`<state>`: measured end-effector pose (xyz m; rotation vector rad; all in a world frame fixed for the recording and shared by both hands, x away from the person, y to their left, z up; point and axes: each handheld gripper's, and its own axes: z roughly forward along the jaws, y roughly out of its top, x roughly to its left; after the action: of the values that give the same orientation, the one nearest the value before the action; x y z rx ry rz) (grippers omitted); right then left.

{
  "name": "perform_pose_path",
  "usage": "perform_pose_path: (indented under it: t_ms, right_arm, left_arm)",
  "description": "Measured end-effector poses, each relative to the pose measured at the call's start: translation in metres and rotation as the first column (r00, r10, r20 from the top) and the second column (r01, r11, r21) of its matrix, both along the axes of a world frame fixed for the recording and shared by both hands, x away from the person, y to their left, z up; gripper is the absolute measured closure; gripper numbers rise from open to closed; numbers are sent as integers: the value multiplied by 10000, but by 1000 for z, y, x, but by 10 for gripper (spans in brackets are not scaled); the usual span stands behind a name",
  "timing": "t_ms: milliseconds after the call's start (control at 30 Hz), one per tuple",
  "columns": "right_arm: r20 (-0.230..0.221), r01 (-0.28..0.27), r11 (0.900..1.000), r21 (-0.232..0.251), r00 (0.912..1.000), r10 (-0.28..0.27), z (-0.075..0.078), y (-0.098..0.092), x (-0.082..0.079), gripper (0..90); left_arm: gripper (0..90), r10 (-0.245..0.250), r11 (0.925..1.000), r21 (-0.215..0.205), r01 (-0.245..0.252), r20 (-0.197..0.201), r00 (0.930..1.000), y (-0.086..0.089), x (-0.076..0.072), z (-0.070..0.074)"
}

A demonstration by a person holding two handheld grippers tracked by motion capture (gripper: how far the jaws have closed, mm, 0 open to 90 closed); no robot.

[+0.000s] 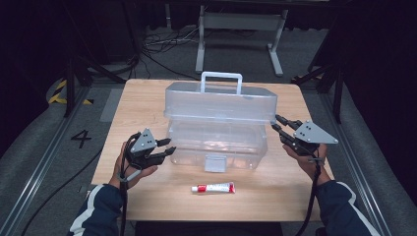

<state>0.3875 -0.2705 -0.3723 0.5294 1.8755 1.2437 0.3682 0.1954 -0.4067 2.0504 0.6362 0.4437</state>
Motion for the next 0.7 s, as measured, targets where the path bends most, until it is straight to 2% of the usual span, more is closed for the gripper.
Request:
perform_pose_path:
  t_ms: [333, 500, 700]
  right_arm:
    - [131, 482, 9979, 435, 9987, -488, 9, 3, 9, 773]
    - [123, 680, 9967, 454, 9976, -686, 14, 4, 14, 785]
    - [124, 866, 9946, 574, 9961, -874, 20, 5, 20, 797]
  left_arm:
    - [576, -16, 10000, -94, 17, 55, 10000, -2, 0, 0]
    - [571, -42, 10000, -18, 43, 132, 9999, -3, -1, 2]
    - [578, -247, 9996, -124, 253, 463, 9986, -6, -6, 7]
